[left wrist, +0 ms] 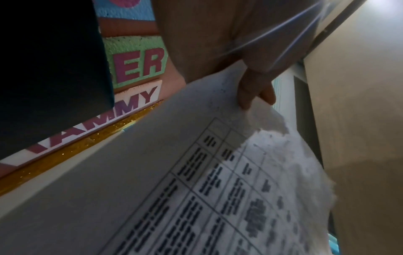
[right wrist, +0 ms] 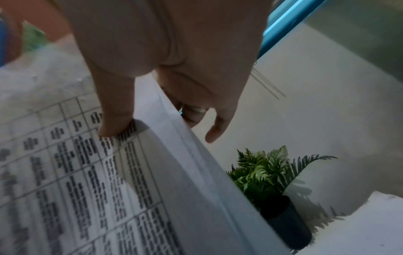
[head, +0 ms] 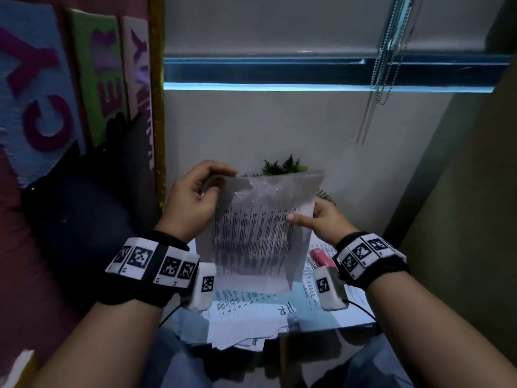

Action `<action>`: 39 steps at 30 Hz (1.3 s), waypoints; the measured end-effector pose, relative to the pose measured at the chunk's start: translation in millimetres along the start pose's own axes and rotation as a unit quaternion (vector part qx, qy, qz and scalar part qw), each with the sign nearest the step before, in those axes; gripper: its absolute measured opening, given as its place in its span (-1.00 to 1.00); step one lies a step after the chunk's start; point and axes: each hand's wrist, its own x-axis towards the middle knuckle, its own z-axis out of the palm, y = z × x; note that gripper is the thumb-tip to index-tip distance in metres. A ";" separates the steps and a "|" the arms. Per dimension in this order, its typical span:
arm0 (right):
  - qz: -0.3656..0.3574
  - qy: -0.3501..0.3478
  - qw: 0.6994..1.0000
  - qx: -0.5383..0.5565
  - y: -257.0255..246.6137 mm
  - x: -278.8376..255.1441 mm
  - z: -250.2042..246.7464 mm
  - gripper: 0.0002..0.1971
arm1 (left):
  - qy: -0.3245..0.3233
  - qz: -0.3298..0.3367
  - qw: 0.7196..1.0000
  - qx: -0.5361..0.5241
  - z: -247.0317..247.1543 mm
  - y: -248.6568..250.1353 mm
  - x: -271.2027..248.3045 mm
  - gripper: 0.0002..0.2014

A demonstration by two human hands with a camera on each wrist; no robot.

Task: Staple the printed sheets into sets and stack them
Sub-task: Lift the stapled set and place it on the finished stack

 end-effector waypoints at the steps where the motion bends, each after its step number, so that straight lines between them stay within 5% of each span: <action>1: -0.003 0.015 1.000 -0.001 -0.7 0.6 2.4 -0.69 | 0.021 -0.006 1.000 0.005 -1.0 -1.1 1.0 -0.51; 3: -0.024 0.038 0.999 0.019 1.1 2.0 4.4 -0.82 | 0.062 -0.071 0.996 0.008 -3.7 -15.4 -0.7 -0.47; 6: -0.028 0.065 0.997 0.038 5.8 0.5 2.5 -0.84 | 0.005 -0.296 0.950 -0.102 -4.2 -41.6 -10.7 -0.23; 8: -0.015 0.072 0.997 0.031 10.4 -1.3 1.1 -0.85 | 0.002 -0.346 0.925 -0.158 1.7 -56.5 -21.8 -0.47; 11: -0.004 0.090 0.996 0.011 17.8 -1.7 0.0 -0.79 | 0.063 -0.311 0.938 -0.136 10.7 -63.2 -30.3 -0.80; 15: -0.004 0.114 0.993 0.000 25.2 0.6 6.5 -0.73 | 0.112 -0.278 0.951 -0.069 23.2 -66.7 -25.7 -0.75; 20: -0.055 0.262 0.960 -0.084 21.8 4.0 17.5 -0.69 | 0.197 -0.217 0.956 -0.025 36.7 -65.4 -25.7 -0.80; 22: -0.051 0.250 0.966 0.038 19.6 2.6 21.8 -0.81 | 0.167 -0.219 0.961 -0.033 40.7 -63.1 -30.2 -0.80; 25: -0.064 0.251 0.963 0.074 25.3 3.4 22.8 -0.75 | 0.039 -0.288 0.955 -0.067 40.1 -75.4 -37.1 -0.60; 27: -0.070 0.268 0.957 0.087 27.4 6.3 19.7 -0.82 | -0.012 -0.298 0.954 -0.039 34.6 -79.3 -39.3 -0.71; 30: -0.056 0.209 0.967 0.135 27.1 12.3 8.0 -0.73 | 0.061 -0.275 0.958 -0.055 27.1 -75.2 -33.2 -0.86; 33: 0.000 0.084 0.996 0.016 28.2 17.1 3.2 -0.66 | 0.117 -0.274 0.953 -0.056 25.9 -79.7 -25.6 -0.77; 36: -0.040 0.147 0.986 -0.065 30.8 20.0 8.6 -0.87 | 0.085 -0.272 0.958 -0.027 28.4 -82.5 -21.3 -0.78; 39: -0.098 0.191 0.972 -0.092 33.9 18.0 15.7 -0.86 | 0.074 -0.279 0.957 -0.029 32.3 -85.6 -23.0 -0.72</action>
